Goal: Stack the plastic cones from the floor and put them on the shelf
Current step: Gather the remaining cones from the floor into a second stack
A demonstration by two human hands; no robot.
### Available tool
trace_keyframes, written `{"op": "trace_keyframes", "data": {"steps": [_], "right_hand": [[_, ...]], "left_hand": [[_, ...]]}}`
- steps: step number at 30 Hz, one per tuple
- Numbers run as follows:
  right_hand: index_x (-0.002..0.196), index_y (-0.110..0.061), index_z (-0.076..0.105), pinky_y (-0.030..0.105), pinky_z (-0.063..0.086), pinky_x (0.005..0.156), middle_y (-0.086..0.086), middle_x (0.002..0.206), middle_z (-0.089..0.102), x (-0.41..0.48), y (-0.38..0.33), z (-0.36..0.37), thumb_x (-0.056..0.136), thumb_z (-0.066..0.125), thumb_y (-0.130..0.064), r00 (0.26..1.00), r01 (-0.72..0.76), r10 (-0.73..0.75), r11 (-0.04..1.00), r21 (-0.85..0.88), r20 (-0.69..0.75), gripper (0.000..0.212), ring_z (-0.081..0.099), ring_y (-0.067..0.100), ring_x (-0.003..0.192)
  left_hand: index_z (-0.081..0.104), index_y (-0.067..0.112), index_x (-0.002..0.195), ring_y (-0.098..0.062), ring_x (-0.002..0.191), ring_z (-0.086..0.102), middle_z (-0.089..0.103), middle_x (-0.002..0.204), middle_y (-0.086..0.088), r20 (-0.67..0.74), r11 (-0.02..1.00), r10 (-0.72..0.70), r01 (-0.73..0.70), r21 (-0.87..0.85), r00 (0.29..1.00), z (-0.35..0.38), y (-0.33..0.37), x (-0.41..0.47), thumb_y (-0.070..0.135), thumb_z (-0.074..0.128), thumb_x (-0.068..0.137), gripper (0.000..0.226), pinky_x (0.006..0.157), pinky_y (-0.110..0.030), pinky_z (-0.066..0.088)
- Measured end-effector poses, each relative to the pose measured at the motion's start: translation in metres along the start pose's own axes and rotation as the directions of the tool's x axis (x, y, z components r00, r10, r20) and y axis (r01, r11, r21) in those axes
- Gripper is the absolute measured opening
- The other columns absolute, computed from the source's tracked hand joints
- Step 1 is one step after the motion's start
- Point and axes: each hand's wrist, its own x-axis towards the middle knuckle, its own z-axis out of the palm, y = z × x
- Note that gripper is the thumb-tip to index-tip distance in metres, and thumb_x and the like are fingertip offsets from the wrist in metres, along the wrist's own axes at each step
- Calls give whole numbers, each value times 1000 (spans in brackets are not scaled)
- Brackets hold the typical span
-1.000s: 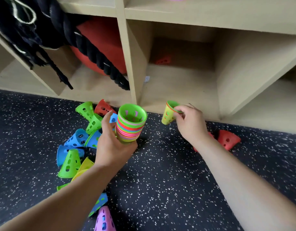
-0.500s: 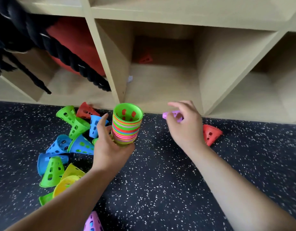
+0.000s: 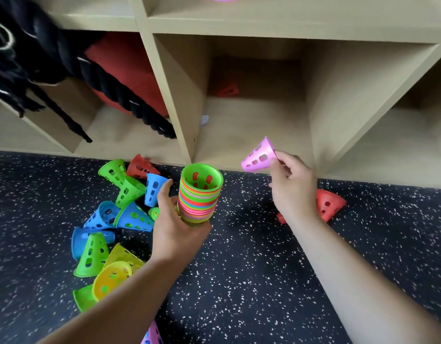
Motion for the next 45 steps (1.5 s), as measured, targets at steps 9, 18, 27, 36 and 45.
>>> {"op": "trace_keyframes", "data": {"steps": [9, 18, 27, 36, 45], "right_hand": [[117, -15, 71, 24, 48, 46, -3, 110, 61, -53, -57, -18, 90, 68, -10, 840, 424, -455, 890, 167, 294, 28, 59, 13, 70], [142, -11, 48, 30, 44, 88, 10, 143, 44, -44, 30, -69, 97, 58, -31, 959, -178, 273, 779, -601, 70, 49, 60, 27, 110], [104, -19, 69, 9, 38, 64, -3, 101, 70, -49, 17, -64, 97, 58, -16, 1000, -4, -4, 939, -343, -24, 13, 58, 4, 71], [108, 1, 70, 25, 54, 62, 9, 108, 61, -59, -72, -47, 93, 62, -3, 783, 613, -614, 789, 48, 99, 17, 64, 18, 81], [133, -14, 56, 25, 52, 83, -1, 133, 48, -36, 20, -92, 92, 61, -14, 996, 79, -86, 900, -429, 1, 42, 65, 15, 88]], "left_hand": [[18, 30, 152, -4, 97, 69, 65, 112, 17, 46, 997, 79, -79, -11, 996, 16, 6, -5, 16, 84, 69, 107, 78, -17, 46], [22, 32, 150, -7, 99, 69, 66, 117, 13, 50, 995, 95, -95, 8, 994, 13, 5, -12, 19, 86, 68, 105, 85, -28, 50], [21, 30, 153, 2, 99, 66, 60, 112, 28, 73, 996, 90, -91, 9, 993, 13, 3, -14, 18, 87, 69, 107, 81, -16, 45], [19, 32, 153, 17, 93, 61, 61, 114, 18, 120, 994, 107, -107, -6, 987, 21, 15, -20, 15, 86, 69, 108, 72, 1, 41], [21, 32, 152, 3, 100, 68, 64, 118, 20, 130, 990, 134, -127, -62, 982, 25, 17, -19, 12, 86, 69, 107, 89, -23, 53]]}}
